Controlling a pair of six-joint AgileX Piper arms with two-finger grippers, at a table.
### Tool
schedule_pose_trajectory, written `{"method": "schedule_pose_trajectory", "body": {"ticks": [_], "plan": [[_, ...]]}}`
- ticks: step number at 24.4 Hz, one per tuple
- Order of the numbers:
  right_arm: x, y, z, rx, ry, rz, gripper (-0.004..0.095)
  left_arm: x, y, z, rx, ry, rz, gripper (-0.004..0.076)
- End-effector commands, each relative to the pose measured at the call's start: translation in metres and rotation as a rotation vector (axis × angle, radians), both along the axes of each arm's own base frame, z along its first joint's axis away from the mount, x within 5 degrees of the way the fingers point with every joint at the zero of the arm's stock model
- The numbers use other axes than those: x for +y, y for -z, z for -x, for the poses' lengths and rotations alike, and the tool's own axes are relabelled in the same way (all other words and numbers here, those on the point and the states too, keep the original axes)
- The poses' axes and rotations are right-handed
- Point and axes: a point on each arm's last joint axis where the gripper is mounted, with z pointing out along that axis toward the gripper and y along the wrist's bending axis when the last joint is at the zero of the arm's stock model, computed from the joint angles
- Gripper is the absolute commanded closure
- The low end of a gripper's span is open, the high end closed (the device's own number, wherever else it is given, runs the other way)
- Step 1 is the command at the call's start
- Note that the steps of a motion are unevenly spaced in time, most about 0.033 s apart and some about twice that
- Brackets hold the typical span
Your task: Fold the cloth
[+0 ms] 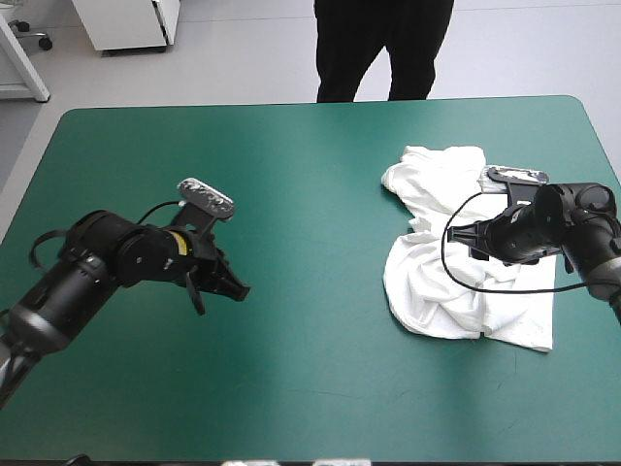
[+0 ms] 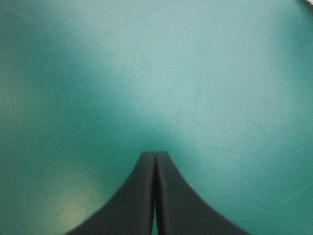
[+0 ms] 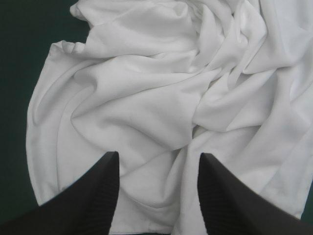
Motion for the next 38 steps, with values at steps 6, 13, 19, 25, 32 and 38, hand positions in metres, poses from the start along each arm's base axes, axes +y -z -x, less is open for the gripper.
{"method": "schedule_pose_trajectory", "body": {"ticks": [6,13,19,25,32,38], "plan": [[-0.003,-0.021,0.001,-0.108,0.007,-0.005,0.0449,0.046,-0.05,0.048,-0.18,-0.156,-0.014,0.0733],[-0.006,-0.015,-0.014,-0.156,0.075,0.009,0.0334,0.051,-0.05,0.058,-0.135,-0.164,-0.032,0.0733],[-0.003,-0.002,-0.053,-0.103,0.058,0.042,0.0171,0.051,-0.049,0.059,-0.126,-0.164,-0.035,0.0733],[-0.005,0.025,-0.108,-0.058,0.046,0.145,0.0195,0.05,-0.049,0.059,-0.117,-0.17,-0.02,0.0733],[-0.006,0.073,-0.137,0.063,0.066,0.123,0.0217,0.05,-0.049,0.06,-0.116,-0.167,-0.012,0.0733],[0.001,0.104,-0.14,0.197,0.084,0.053,0.0366,0.049,-0.049,0.059,-0.12,-0.167,-0.01,0.0733]]}}
